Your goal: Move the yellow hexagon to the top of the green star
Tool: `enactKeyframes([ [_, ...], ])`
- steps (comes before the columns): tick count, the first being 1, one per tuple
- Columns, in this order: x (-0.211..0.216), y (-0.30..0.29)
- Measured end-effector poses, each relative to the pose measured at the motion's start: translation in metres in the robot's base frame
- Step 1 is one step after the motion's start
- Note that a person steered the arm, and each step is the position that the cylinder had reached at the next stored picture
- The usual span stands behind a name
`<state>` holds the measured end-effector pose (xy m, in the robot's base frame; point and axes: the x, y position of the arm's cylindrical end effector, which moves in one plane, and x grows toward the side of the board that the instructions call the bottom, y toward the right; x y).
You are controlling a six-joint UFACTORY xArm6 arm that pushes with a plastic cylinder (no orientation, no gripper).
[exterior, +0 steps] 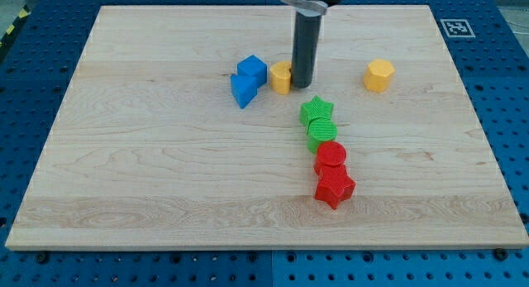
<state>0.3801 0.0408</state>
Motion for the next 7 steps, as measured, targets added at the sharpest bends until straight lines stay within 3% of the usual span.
enactKeyframes([
  [2, 0.000, 0.015],
  [4, -0.046, 0.081],
  [7, -0.016, 0.159],
])
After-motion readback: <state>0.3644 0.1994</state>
